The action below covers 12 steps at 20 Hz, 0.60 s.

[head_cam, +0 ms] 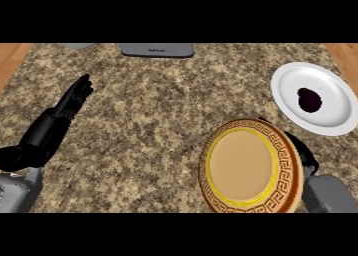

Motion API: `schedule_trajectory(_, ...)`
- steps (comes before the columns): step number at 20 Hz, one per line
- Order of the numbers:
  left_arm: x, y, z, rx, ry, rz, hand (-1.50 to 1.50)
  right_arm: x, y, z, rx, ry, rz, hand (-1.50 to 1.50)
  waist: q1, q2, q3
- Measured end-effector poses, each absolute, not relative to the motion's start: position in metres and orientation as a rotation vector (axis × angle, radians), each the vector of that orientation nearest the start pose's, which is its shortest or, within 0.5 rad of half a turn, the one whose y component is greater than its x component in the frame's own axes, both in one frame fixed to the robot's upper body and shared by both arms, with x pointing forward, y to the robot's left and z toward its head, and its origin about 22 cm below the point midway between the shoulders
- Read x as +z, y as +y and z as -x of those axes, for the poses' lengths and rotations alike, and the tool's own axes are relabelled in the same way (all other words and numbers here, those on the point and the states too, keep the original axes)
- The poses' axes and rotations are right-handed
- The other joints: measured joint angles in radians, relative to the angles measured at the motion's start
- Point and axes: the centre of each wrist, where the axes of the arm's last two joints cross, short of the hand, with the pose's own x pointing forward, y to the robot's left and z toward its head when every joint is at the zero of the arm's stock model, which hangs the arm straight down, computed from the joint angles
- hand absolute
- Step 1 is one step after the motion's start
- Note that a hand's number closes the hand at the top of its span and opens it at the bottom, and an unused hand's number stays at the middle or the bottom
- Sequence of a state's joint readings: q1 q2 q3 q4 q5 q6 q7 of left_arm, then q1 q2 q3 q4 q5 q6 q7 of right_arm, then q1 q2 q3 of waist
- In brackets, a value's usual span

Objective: Pick the eggplant from the plate and place it in the plate

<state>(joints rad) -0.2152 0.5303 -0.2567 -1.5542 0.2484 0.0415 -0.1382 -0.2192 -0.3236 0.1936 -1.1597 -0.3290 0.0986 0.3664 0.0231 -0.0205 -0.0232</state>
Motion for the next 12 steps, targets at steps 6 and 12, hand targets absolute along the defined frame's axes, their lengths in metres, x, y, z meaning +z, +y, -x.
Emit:
schedule_trajectory(6,0.073,0.267,-0.282,-0.462,-1.782,-0.013,0.0,-0.003,-0.257,-0.314,0.309,-0.74,-0.098,-1.5,-0.007,0.005,0.007)
schedule_trajectory(12,0.077,0.265,-0.28,-0.46,-1.778,-0.009,0.0,0.011,-0.263,-0.332,0.33,-0.549,-0.257,-1.5,-0.01,0.013,0.017)
